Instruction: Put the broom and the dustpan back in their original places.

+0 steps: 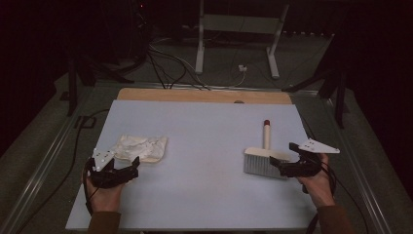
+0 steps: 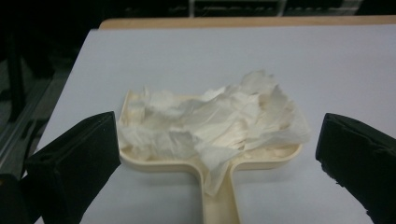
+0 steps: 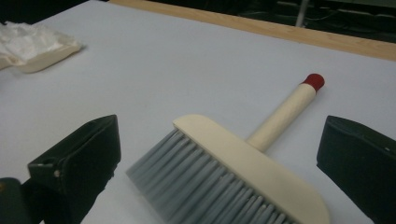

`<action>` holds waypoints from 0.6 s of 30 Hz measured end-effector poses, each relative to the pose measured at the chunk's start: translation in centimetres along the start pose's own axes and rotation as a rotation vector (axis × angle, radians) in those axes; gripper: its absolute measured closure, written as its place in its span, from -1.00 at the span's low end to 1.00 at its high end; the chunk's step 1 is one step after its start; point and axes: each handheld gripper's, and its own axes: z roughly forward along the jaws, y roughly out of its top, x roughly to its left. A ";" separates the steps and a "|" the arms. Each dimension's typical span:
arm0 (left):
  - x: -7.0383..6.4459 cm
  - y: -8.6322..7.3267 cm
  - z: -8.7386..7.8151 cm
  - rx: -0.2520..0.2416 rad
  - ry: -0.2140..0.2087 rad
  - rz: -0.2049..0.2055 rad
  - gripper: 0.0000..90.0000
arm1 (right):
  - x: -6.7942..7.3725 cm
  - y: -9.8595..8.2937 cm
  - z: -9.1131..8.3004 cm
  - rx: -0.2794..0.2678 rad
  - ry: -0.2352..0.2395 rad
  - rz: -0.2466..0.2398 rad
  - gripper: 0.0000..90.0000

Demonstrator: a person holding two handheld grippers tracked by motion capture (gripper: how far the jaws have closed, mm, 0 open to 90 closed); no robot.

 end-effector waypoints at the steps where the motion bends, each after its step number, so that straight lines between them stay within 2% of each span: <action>1: 0.1 0.0 -0.1 -0.010 -0.021 0.010 -0.98 | 0.3 -0.3 0.0 -0.007 -0.005 0.006 -1.00; 5: -0.1 0.0 -0.4 -0.038 -0.079 0.055 -0.98 | 1.3 -1.2 0.3 -0.020 -0.035 0.022 -1.00; 7: -0.1 0.1 -0.6 -0.053 -0.100 0.060 -0.98 | 1.8 -1.6 0.4 -0.043 -0.050 0.034 -1.00; 9: 0.0 0.2 -0.7 -0.063 -0.143 0.068 -0.98 | 2.0 -2.0 0.4 -0.057 -0.061 0.053 -1.00; 12: 0.0 0.3 -0.8 -0.072 -0.167 0.086 -0.98 | 2.4 -2.2 0.4 -0.068 -0.101 0.036 -1.00; 18: 0.1 0.2 -0.9 -0.096 -0.198 0.095 -0.98 | 3.1 -2.9 0.3 -0.076 -0.119 0.040 -1.00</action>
